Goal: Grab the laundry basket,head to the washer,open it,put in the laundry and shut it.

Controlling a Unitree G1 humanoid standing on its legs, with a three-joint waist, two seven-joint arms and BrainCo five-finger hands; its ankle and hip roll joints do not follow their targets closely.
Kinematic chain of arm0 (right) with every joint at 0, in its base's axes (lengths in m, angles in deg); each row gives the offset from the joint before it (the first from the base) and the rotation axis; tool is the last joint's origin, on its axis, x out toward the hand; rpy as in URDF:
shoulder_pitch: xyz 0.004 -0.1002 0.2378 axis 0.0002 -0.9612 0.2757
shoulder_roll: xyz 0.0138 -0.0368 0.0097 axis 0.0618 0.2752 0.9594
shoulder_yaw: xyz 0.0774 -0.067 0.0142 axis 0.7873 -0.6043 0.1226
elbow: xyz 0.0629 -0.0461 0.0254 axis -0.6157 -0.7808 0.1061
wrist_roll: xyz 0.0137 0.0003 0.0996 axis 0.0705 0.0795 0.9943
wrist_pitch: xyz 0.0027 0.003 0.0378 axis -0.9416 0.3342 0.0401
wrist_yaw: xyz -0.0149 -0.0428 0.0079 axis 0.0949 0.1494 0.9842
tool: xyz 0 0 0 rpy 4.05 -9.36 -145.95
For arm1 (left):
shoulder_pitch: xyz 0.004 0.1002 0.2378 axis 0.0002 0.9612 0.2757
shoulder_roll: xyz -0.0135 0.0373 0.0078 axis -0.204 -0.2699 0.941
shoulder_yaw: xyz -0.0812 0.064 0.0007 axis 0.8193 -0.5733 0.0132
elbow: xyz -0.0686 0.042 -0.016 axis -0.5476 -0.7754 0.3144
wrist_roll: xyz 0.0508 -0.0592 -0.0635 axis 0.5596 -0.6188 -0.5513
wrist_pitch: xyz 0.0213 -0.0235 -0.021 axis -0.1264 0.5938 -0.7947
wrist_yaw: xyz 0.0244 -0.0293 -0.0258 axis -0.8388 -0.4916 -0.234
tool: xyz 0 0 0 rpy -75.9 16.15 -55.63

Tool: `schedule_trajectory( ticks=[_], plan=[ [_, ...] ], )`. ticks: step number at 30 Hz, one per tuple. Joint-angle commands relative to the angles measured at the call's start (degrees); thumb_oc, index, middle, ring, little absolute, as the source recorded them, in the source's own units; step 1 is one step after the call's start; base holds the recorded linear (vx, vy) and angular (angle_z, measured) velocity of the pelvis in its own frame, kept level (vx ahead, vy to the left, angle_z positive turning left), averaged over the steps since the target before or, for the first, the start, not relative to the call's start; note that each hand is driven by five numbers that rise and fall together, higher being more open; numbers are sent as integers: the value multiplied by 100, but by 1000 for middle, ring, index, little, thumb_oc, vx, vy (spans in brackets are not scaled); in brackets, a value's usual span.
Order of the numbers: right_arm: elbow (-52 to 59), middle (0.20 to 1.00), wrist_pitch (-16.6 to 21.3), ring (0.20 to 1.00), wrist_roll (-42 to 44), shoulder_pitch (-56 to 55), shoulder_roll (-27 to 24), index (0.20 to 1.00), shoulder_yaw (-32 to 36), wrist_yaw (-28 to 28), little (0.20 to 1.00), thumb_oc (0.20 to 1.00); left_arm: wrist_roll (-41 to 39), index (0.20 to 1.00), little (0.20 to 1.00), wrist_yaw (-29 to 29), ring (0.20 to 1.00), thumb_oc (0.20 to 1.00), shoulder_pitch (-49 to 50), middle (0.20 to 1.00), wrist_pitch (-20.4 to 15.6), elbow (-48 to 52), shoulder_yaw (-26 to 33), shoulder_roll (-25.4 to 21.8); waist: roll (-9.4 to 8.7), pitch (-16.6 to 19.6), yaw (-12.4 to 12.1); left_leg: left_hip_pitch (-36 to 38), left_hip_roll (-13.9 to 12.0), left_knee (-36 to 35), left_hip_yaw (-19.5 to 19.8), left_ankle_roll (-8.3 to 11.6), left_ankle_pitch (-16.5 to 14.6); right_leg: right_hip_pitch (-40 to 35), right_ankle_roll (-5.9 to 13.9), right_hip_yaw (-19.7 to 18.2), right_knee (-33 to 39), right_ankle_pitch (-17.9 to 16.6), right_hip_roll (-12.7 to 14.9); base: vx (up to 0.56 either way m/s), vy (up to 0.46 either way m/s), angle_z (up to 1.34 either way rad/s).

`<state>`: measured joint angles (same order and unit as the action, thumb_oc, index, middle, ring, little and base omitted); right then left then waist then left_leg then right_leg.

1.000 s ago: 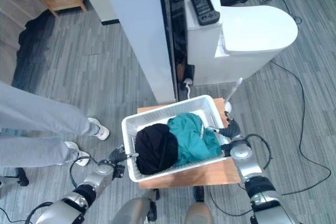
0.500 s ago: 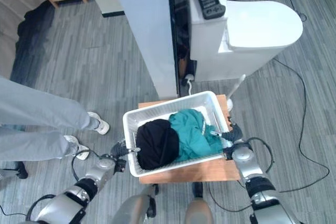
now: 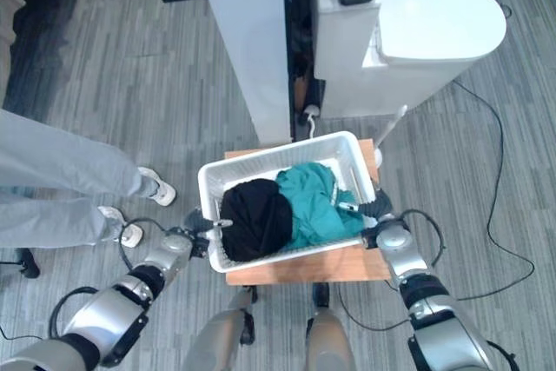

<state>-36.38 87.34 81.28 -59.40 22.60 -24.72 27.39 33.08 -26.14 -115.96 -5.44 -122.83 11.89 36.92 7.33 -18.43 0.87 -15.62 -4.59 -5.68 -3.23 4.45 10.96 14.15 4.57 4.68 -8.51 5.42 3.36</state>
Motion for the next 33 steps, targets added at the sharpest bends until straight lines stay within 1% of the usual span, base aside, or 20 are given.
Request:
schedule_trajectory(
  ticks=[1,4,6,7,8,9,10,11,12,13,14,16,17,18,20,21,22,27,32,33],
  plan=[
    [320,837,129,837,142,219,-141,837,-224,80,837,837,167,1000,1000,-222,1000,1000,-471,1000,144,-598,-7,-70,-311,-124,18,508,165,167,237,-71,-595,158,152,270,501,-709,130,0,0,0],
    [383,831,86,831,96,249,-130,831,-294,148,831,831,194,1000,1000,-196,1000,1000,-526,1000,142,-595,-47,-59,-325,-171,31,460,157,163,224,-68,-584,225,149,249,494,-717,133,0,0,0],
    [387,890,31,890,0,272,-163,890,-357,193,890,890,264,1000,1000,-179,1000,1000,-592,1000,167,-600,-96,-69,-331,-201,41,424,152,160,234,-68,-578,268,150,236,485,-714,125,0,0,0],
    [344,862,27,862,6,291,-162,862,-368,197,862,862,279,1000,1000,-186,1000,1000,-618,1000,171,-624,-111,-68,-333,-211,42,415,152,160,235,-68,-576,281,149,233,483,-715,124,0,0,0],
    [283,799,18,799,8,348,-166,799,-402,201,799,799,292,1000,1000,-177,1000,1000,-667,1000,176,-679,-136,-73,-338,-229,48,401,151,161,241,-68,-569,302,147,225,475,-716,121,0,0,0],
    [277,780,20,780,9,355,-165,780,-404,201,780,780,292,1000,1000,-176,1000,1000,-672,1000,174,-683,-134,-74,-338,-231,49,399,151,162,240,-68,-568,305,147,224,473,-716,121,0,0,0],
    [263,693,11,693,2,383,-160,693,-421,216,693,693,317,1000,1000,-170,1000,1000,-711,1000,184,-737,-138,-79,-350,-245,58,385,147,160,244,-67,-564,324,147,219,469,-717,119,0,0,0],
    [244,639,0,639,-16,408,-163,639,-452,226,639,639,341,944,944,-171,944,944,-759,944,199,-777,-134,-80,-356,-263,65,362,142,157,244,-65,-553,351,146,220,462,-720,117,0,0,0],
    [216,636,-7,636,-25,441,-170,636,-468,232,636,636,351,906,906,-161,906,906,-781,906,200,-813,-133,-85,-359,-271,72,341,142,154,252,-64,-546,368,144,218,462,-723,115,0,0,0],
    [203,611,-19,611,-29,462,-172,611,-482,240,611,611,357,805,805,-152,805,805,-812,805,209,-856,-134,-84,-362,-275,81,320,139,152,255,-62,-539,389,144,221,461,-729,119,0,0,0],
    [213,598,-26,598,-44,483,-168,598,-505,251,598,598,375,730,730,-150,730,730,-851,730,214,-884,-140,-98,-371,-290,91,304,135,147,257,-61,-535,409,144,224,461,-732,117,0,0,0],
    [260,586,-14,586,-41,523,-181,586,-512,261,586,586,430,263,263,-127,263,263,-924,263,213,-912,-181,-127,-405,-352,113,239,113,143,266,-57,-518,492,145,235,433,-743,110,0,0,0],
    [306,570,-8,570,-44,524,-181,570,-509,259,570,570,449,200,200,-121,200,200,-953,200,219,-909,-203,-139,-419,-374,111,206,109,148,271,-58,-513,530,144,232,416,-742,99,0,0,0],
    [374,542,2,542,-55,518,-186,542,-503,252,542,542,477,200,200,-123,200,200,-984,200,222,-897,-224,-151,-432,-398,118,175,104,158,279,-58,-505,553,141,236,405,-742,95,0,0,0],
    [438,407,14,407,-70,490,-193,407,-477,244,407,407,517,200,200,-120,200,200,-1014,200,231,-906,-244,-161,-455,-419,127,131,98,161,285,-57,-500,602,143,245,392,-748,92,0,0,0],
    [522,222,17,222,-95,469,-205,222,-465,237,222,222,542,200,200,-131,200,200,-1040,200,234,-886,-255,-172,-471,-429,130,98,92,163,285,-56,-496,626,144,251,394,-751,86,0,0,0],
    [626,200,21,200,-121,432,-220,200,-435,227,200,200,567,200,200,-147,200,200,-1060,200,234,-859,-260,-178,-482,-441,134,71,86,167,293,-55,-494,648,146,250,391,-755,89,0,0,0],
    [855,200,44,200,-218,303,-253,200,-322,167,200,200,665,200,200,-196,200,200,-1119,200,196,-666,-331,-191,-501,-495,144,-4,78,177,322,-50,-480,705,146,270,390,-757,77,-9,-4,4],
    [1081,200,32,200,-395,83,-280,200,-97,75,200,200,731,200,200,-253,200,200,-1091,200,142,-127,-412,-286,-495,-558,134,-50,68,169,353,-46,-470,725,157,311,393,-758,87,-8,0,2],
    [1222,200,-34,200,-482,-16,-301,200,-29,97,200,200,757,200,200,-267,200,200,-1078,200,133,156,-437,-347,-488,-561,132,-49,74,163,360,-47,-475,721,159,329,401,-754,93,0,0,0]
  ],
)
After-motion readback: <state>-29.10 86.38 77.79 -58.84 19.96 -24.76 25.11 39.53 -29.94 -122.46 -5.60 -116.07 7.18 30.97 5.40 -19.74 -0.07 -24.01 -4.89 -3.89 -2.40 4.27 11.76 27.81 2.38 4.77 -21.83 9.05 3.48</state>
